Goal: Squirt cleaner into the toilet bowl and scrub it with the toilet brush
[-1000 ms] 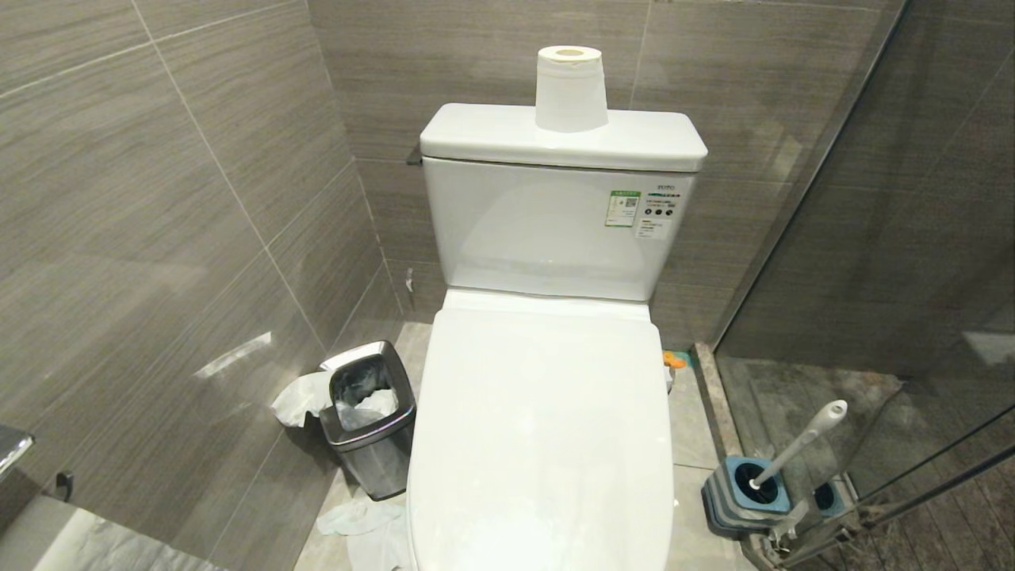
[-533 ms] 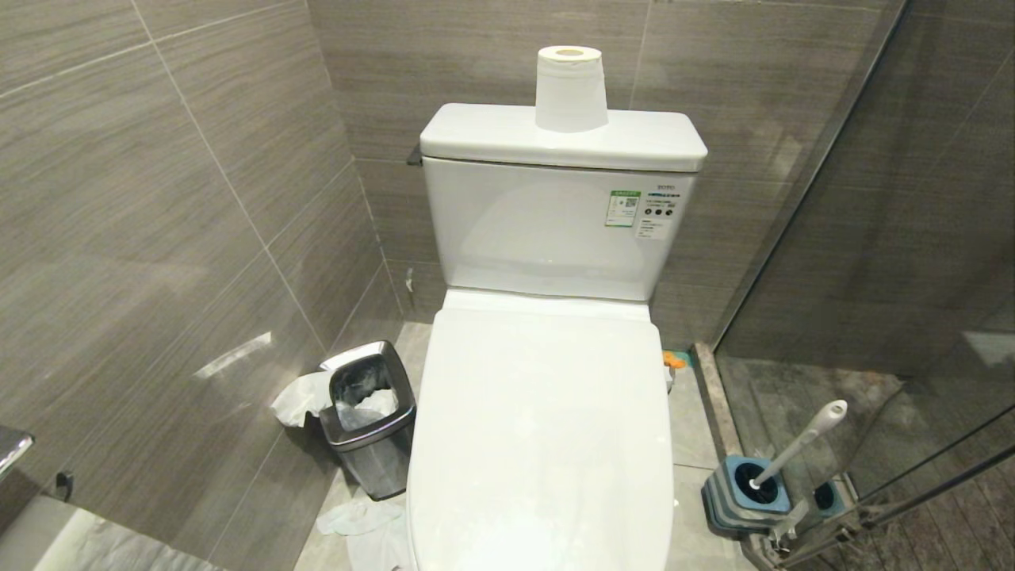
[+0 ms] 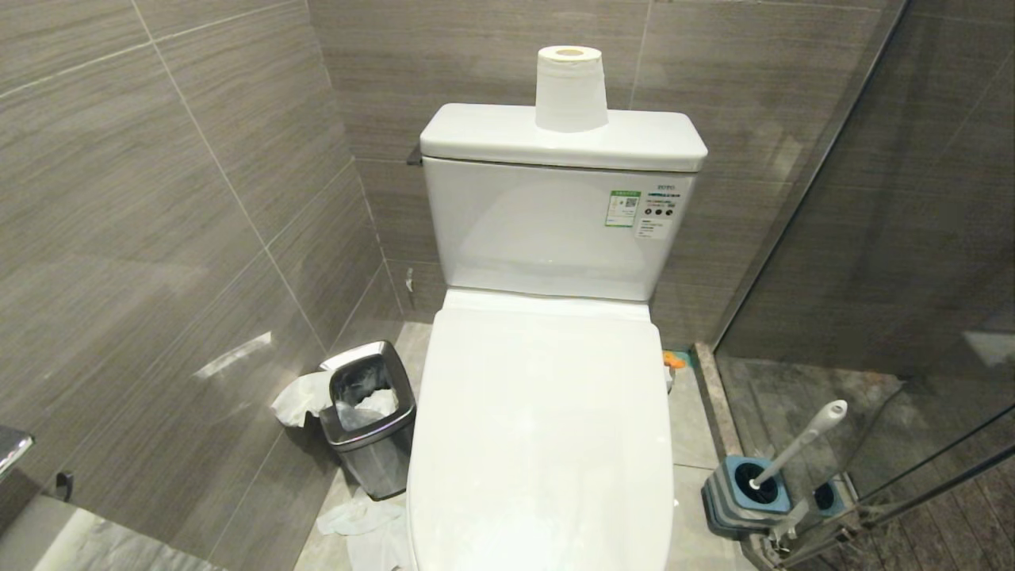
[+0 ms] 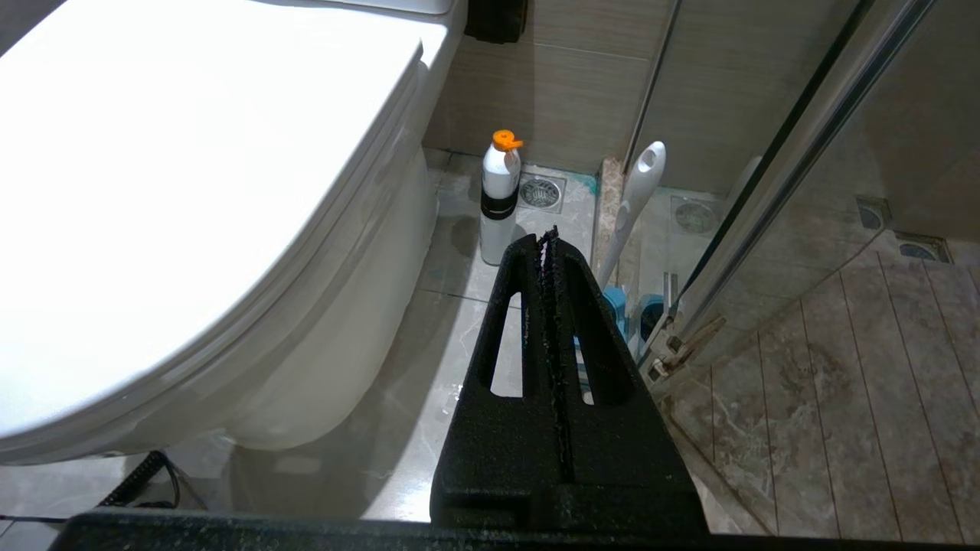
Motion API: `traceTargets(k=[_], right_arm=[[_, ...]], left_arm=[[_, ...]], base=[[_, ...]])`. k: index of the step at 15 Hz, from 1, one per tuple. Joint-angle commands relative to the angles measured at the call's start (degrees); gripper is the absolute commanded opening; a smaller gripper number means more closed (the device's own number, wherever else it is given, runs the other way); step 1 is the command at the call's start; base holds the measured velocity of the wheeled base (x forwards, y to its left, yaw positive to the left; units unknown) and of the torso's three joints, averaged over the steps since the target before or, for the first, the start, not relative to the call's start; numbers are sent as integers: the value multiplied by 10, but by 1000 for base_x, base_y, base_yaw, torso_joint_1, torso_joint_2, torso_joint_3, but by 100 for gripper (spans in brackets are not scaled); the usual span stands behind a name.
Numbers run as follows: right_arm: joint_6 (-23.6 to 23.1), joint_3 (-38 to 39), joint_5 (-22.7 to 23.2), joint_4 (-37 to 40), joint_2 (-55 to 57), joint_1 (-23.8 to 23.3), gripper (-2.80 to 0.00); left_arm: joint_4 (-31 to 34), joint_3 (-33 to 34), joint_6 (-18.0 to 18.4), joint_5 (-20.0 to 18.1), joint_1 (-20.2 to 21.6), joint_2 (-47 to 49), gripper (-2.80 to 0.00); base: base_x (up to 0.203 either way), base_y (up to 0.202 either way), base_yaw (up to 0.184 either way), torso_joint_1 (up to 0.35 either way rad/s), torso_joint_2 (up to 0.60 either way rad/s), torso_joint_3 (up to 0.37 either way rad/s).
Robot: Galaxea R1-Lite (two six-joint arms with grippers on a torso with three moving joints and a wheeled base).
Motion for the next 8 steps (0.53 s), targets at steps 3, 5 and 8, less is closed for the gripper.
traceTargets(k=[3,5,8], right_arm=[[1,0,0,0,0,0,-280],[0,0,0,0,0,0,-280],[1,0,0,0,0,0,-280]], left_arm=[[0,0,0,0,0,0,-280],[0,0,0,0,0,0,-280],[0,0,0,0,0,0,-280]], base=[[0,0,0,0,0,0],[0,0,0,0,0,0],[0,0,0,0,0,0]])
